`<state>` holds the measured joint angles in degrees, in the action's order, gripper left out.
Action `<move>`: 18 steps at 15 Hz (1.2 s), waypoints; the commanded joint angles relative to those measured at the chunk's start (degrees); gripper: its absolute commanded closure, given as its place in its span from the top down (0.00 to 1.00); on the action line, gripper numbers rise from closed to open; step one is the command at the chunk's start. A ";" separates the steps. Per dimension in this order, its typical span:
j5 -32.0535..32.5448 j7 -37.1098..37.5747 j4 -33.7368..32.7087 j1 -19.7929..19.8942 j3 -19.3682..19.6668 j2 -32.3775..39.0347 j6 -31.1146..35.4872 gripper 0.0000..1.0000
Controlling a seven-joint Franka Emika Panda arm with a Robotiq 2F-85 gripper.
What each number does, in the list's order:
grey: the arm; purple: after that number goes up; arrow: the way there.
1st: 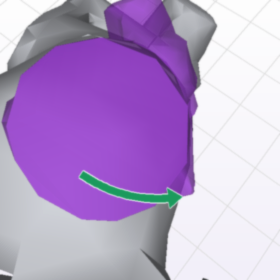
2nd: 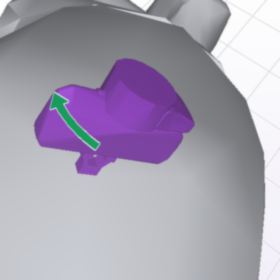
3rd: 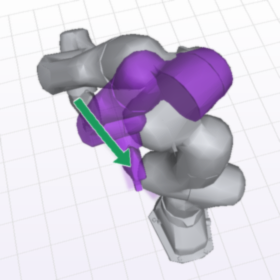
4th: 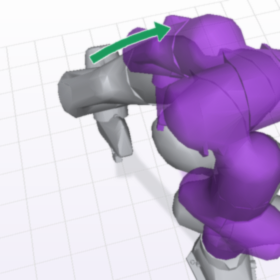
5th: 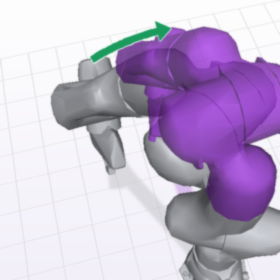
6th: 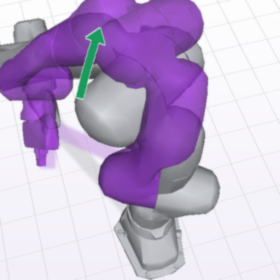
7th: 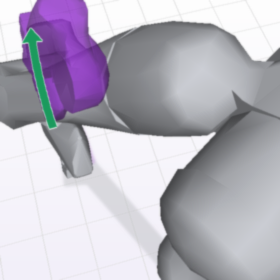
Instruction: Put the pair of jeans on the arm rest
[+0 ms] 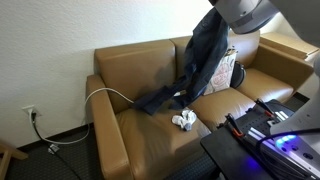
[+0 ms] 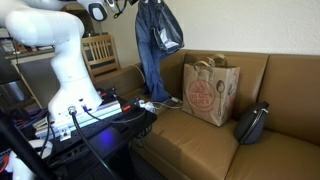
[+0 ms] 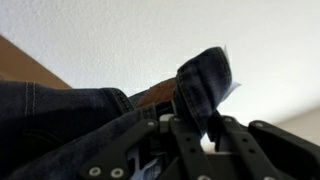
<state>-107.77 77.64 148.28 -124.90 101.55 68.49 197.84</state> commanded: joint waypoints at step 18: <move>-42.33 4.01 -4.66 4.88 3.05 15.76 -33.80 0.06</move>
<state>-150.02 75.65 145.54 -124.40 103.12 84.21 170.58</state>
